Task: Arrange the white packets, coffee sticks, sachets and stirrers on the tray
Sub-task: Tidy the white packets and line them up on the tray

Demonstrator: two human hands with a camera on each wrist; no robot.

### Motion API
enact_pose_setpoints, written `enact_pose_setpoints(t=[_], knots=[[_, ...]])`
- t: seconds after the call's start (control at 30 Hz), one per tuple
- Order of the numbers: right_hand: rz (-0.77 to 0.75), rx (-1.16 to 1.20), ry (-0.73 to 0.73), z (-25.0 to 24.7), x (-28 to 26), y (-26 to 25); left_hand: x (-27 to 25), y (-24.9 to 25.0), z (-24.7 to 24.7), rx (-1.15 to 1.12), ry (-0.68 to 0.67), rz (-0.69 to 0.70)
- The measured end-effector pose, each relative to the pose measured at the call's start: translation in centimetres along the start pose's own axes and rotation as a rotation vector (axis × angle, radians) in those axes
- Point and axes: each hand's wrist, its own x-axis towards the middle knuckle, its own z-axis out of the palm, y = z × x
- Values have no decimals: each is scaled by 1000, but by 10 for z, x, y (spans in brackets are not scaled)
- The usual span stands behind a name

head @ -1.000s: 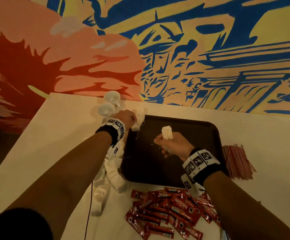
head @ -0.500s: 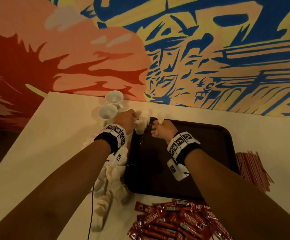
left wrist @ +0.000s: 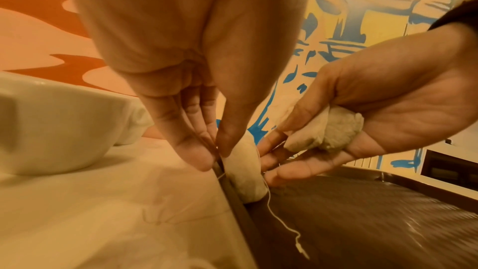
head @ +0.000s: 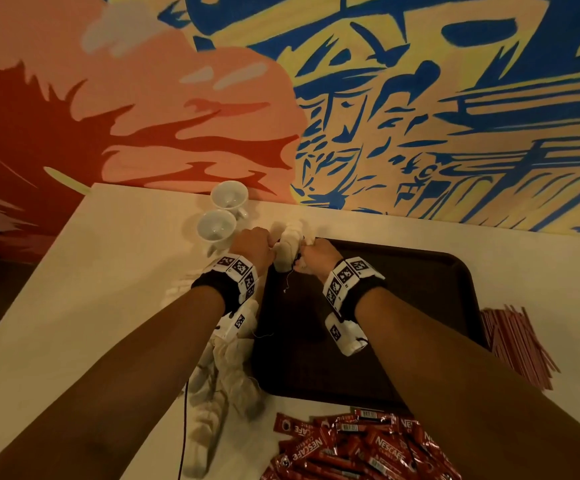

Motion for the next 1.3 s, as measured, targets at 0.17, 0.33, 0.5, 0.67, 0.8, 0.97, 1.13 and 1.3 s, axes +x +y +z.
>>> enact_pose_setpoints(t=[0.17, 0.33, 0.5, 0.67, 0.8, 0.97, 1.13, 1.3], knots=[[-63, -1, 13, -6, -5, -4, 1, 3, -1, -25, 7, -11], [-35, 162, 15, -1, 9, 5, 2, 7, -4, -61, 23, -28], [-36, 92, 11, -3, 4, 1, 2, 8, -4, -53, 20, -37], [-34, 103, 10, -2, 2, -7, 3, 8, -5, -42, 1, -41], [-60, 96, 56, -7, -9, -12, 0, 7, -10, -81, -21, -70], [22, 652, -28, -24, -35, -8, -17, 11, -29, -162, 2, -82], [-79, 744, -212, -51, -97, -5, -61, 38, -75, -421, 93, 46], [-161, 945, -447, -69, -170, 7, -130, 62, -114, -682, 68, 206]])
